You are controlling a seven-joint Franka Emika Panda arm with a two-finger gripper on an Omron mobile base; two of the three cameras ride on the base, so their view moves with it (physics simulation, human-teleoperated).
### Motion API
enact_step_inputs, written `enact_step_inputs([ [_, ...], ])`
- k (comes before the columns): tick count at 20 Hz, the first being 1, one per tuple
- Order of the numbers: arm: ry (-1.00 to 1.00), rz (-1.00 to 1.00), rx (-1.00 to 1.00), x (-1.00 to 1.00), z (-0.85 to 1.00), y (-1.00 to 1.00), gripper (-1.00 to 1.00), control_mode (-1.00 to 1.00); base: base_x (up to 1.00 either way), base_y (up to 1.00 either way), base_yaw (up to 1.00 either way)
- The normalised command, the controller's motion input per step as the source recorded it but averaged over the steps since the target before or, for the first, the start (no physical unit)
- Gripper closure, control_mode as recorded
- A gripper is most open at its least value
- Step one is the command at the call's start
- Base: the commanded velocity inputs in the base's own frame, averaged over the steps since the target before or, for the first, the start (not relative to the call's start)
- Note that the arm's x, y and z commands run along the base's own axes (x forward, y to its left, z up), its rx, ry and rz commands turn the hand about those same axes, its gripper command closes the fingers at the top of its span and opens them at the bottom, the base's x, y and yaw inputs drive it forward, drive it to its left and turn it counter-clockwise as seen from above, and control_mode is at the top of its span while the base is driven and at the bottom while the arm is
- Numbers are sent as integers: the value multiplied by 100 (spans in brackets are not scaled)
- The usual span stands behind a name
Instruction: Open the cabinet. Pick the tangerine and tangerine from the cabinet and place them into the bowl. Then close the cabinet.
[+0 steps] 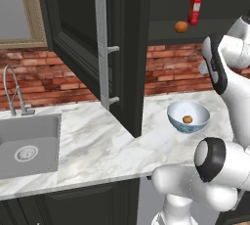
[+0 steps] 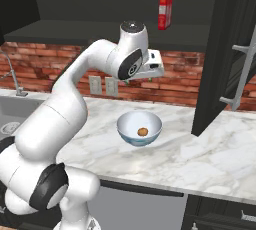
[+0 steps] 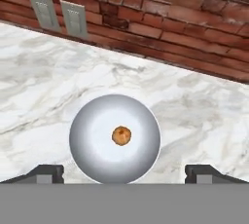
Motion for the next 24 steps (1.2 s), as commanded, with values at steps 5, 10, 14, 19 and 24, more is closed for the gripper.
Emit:
enact_step_inputs([
  [5, -19, 0, 0, -36, 89, 16, -100, -100, 0, 0, 0],
  [10, -14, 0, 0, 4, 58, 30, -100, -100, 0, 0, 0],
  [14, -3, 0, 2, 5, 54, 30, -100, -100, 0, 0, 0],
  [19, 0, 0, 6, 20, 45, 26, -100, -100, 0, 0, 0],
  [24, 0, -1, 3, 45, 9, 26, -100, -100, 0, 0, 0],
])
